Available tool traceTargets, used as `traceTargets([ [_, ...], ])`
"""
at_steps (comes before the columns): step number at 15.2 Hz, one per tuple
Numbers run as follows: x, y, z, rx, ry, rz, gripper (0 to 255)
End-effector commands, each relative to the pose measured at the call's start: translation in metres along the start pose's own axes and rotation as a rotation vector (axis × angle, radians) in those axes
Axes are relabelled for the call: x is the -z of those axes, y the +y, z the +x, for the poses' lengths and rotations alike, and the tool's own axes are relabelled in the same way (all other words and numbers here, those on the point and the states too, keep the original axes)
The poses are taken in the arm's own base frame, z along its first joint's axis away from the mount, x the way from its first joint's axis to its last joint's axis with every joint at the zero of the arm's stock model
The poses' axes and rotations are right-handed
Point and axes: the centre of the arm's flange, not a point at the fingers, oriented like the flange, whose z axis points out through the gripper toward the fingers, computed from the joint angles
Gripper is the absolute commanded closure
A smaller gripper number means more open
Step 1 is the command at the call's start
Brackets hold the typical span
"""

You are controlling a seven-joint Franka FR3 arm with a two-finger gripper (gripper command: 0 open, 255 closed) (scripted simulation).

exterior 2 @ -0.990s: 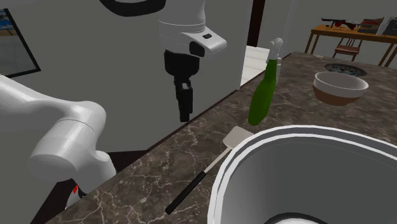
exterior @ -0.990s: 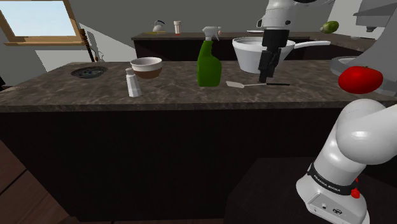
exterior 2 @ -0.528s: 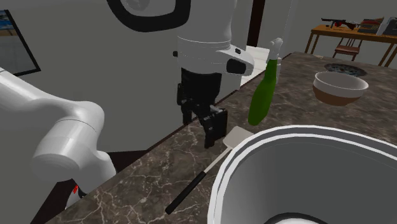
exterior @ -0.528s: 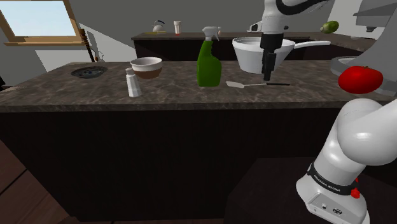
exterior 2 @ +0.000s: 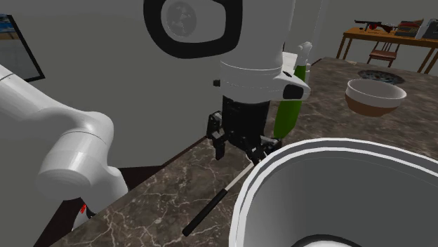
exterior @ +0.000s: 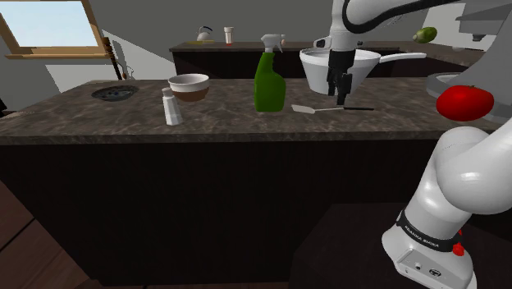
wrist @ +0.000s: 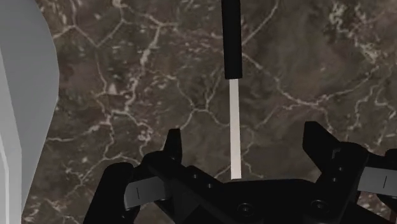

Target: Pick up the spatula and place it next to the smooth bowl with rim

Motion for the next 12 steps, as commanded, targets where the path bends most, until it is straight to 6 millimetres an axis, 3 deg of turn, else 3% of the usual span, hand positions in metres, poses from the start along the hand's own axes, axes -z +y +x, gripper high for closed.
traceTargets([
  [1, -0.01, 0.0, 0.0, 0.003, 0.0, -0.001, 0],
  [3, -0.023, 0.0, 0.0, 0.003, 0.0, -0.001, 0],
  [11, -0.023, 0.0, 0.0, 0.003, 0.0, -0.001, 0],
  [12, -0.023, 0.0, 0.0, 0.003, 0.0, -0.001, 255],
])
